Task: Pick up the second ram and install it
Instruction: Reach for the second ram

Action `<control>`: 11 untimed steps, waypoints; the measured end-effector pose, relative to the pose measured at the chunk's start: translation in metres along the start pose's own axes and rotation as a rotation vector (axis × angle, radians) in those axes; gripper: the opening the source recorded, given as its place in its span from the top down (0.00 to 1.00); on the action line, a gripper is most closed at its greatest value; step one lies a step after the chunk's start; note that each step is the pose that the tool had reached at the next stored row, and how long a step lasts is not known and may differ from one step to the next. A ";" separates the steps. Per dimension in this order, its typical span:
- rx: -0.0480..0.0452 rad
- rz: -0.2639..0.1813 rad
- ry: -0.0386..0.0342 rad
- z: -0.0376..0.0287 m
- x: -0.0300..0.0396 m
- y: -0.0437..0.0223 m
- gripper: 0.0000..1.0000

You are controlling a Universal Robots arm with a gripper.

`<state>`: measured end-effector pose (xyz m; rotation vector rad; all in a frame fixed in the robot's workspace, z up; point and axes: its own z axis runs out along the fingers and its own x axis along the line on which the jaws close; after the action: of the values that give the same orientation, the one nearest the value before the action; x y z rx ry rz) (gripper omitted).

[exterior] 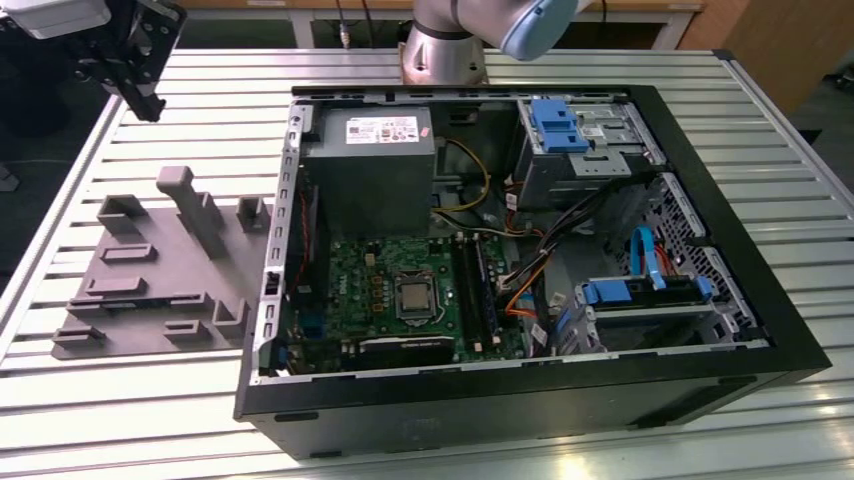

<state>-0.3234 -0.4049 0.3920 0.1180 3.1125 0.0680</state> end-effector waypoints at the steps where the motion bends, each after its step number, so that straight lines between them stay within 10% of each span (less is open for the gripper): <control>1: 0.0000 0.000 0.0000 0.0000 0.0003 -0.0002 0.89; 11: 0.0000 0.000 0.0001 0.0000 0.0027 -0.0023 0.89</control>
<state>-0.3263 -0.4069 0.3918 0.1179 3.1125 0.0680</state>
